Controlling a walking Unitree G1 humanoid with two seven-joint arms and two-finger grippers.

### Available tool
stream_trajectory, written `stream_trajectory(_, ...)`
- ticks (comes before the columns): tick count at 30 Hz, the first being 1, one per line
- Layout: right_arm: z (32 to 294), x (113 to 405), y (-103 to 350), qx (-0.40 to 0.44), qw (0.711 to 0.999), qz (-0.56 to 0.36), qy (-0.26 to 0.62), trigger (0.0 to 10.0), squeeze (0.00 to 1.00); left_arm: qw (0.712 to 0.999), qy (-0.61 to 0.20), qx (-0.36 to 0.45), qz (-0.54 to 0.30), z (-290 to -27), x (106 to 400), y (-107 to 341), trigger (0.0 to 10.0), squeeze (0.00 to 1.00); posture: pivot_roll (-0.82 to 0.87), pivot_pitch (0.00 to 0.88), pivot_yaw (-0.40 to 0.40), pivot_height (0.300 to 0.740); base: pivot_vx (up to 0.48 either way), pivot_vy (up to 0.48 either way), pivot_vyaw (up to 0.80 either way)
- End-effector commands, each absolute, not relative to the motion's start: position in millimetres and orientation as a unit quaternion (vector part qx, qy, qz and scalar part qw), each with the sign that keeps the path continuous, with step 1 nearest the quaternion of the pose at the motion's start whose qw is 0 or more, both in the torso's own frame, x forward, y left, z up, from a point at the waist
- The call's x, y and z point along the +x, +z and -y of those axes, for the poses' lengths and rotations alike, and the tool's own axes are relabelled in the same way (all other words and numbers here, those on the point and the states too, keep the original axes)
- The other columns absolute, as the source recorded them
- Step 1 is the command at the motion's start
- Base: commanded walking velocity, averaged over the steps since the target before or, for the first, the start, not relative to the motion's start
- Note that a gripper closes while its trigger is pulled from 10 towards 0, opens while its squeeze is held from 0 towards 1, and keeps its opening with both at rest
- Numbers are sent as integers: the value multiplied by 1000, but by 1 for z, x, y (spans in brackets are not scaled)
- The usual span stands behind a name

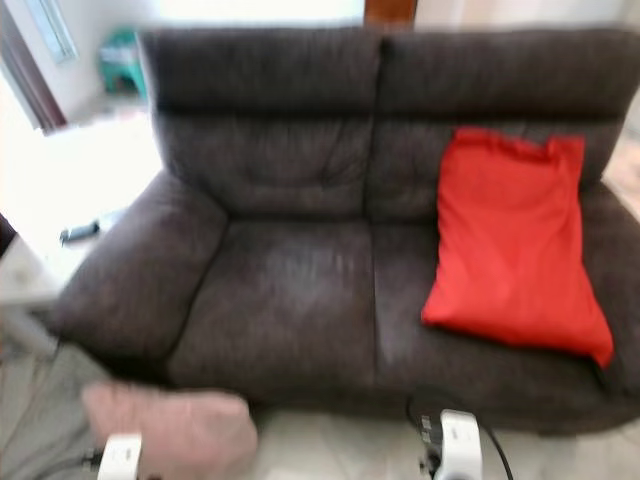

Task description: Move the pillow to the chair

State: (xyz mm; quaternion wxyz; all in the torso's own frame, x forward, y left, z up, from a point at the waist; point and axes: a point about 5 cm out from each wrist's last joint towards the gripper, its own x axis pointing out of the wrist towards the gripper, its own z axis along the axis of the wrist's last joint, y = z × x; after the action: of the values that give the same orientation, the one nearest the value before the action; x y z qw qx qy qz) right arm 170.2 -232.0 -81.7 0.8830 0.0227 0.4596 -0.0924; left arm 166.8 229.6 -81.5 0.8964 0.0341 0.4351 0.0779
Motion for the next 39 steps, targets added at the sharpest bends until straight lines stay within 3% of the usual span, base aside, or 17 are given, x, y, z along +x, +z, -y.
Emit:
stream_trajectory(1,225,177,-80,27,887,-453,-82,10000,0,882,88,40,-462,-241,148,-87,10000,0,26,0,23,740,0,289,0)
stream_trajectory(11,226,177,-80,31,887,-454,-87,10000,0,880,93,38,-464,-246,141,-88,10000,0,28,0,21,740,0,292,0)
stream_trajectory(24,226,178,-80,33,887,-453,-85,10000,0,887,79,33,-455,-220,160,-88,10000,0,27,0,16,740,0,325,0)
stream_trajectory(39,227,178,-79,33,887,-453,-85,10000,0,882,86,33,-463,-229,148,-90,10000,0,26,0,15,740,0,408,0)
